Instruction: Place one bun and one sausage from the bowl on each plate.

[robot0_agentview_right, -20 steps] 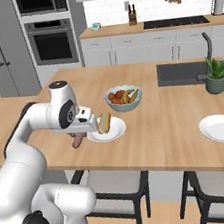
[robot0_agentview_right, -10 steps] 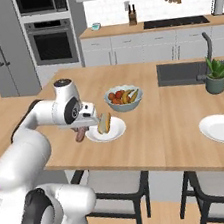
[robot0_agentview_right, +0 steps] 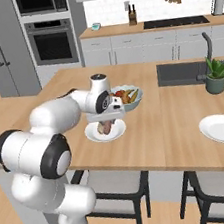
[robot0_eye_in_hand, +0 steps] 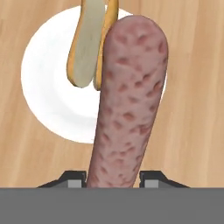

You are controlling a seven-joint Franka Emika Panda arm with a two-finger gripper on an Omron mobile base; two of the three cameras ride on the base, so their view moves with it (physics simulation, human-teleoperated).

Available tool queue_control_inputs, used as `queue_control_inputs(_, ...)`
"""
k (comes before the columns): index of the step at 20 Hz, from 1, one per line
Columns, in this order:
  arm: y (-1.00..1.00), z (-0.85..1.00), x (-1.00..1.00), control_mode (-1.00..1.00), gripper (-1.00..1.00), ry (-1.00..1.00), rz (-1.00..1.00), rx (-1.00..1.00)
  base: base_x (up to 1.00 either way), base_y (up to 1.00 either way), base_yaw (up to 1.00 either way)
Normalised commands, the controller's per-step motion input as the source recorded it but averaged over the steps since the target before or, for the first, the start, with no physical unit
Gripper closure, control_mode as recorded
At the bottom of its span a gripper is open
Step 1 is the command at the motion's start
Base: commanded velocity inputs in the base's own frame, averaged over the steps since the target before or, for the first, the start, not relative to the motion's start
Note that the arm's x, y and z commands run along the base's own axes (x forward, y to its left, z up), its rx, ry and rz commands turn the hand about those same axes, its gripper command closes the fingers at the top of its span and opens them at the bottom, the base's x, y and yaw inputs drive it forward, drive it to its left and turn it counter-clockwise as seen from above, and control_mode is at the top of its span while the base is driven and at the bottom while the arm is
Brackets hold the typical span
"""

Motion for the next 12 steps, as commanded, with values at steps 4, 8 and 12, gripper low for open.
queue_control_inputs(4,-0.14,-0.34,0.77,-1.00,1.00,0.22,0.00,0.00,0.00,0.00,0.00)
queue_control_inputs(8,0.02,-0.45,0.78,-1.00,1.00,0.04,0.00,0.04,0.00,0.00,0.00)
queue_control_inputs(12,0.00,-0.42,0.39,-1.00,1.00,0.00,0.03,0.09,0.00,0.00,0.00)
